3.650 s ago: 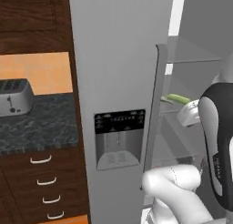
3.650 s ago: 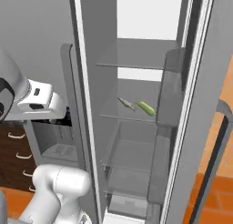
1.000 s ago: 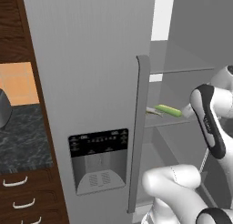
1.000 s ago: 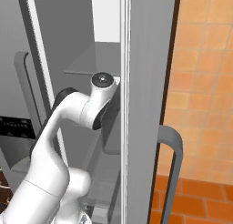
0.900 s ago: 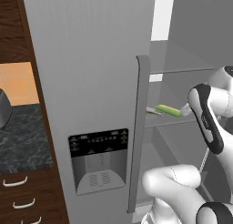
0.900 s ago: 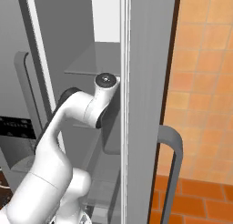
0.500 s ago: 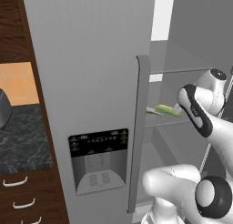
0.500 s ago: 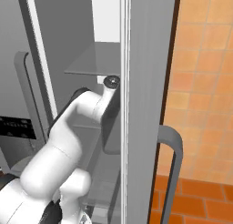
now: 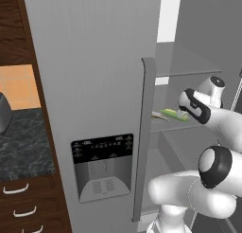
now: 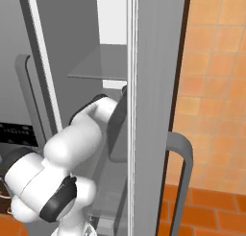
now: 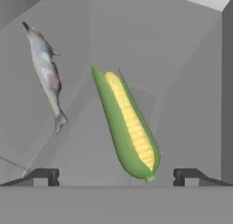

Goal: Place one corn and one fish in each tupperware on the nearby counter, to pack two identical lunches.

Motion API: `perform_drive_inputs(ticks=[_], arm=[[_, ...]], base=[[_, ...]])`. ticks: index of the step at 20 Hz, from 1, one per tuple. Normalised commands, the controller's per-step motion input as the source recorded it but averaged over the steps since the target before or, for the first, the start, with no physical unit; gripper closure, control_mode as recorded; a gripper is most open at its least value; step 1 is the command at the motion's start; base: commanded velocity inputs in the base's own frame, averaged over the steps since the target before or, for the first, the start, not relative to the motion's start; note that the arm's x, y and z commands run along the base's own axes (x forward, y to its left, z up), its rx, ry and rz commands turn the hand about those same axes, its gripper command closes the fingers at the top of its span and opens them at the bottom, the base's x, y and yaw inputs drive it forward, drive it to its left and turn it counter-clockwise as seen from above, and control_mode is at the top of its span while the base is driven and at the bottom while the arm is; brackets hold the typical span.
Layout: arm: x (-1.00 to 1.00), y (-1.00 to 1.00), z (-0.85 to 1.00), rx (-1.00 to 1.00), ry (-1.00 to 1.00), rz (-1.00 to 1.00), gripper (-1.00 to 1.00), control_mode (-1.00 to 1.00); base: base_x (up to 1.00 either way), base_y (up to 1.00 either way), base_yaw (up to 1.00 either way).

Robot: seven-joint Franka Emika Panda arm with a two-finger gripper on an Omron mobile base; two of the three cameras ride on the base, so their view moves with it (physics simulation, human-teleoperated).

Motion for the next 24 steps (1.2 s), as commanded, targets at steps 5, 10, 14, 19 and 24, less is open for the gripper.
perform_drive_inputs(ticks=[5, 10, 14, 19, 24], arm=[[0.54, -0.14, -0.26, 0.00, 0.00, 0.05, -1.00, -1.00], [0.53, -0.02, -0.30, 0.00, 0.01, 0.00, -1.00, -1.00], [0.15, 0.00, -0.32, -0.01, 0.01, 0.00, -1.00, -1.00], [0.27, 0.00, -0.29, 0.00, 0.01, 0.03, -1.00, -1.00], [0.08, 0.00, -0.37, -0.01, 0.08, 0.11, -1.00, -1.00]], base=[[0.00, 0.00, 0.00], [0.00, 0.00, 0.00], [0.00, 0.00, 0.00], [0.00, 0.00, 0.00], [0.00, 0.00, 0.00]])
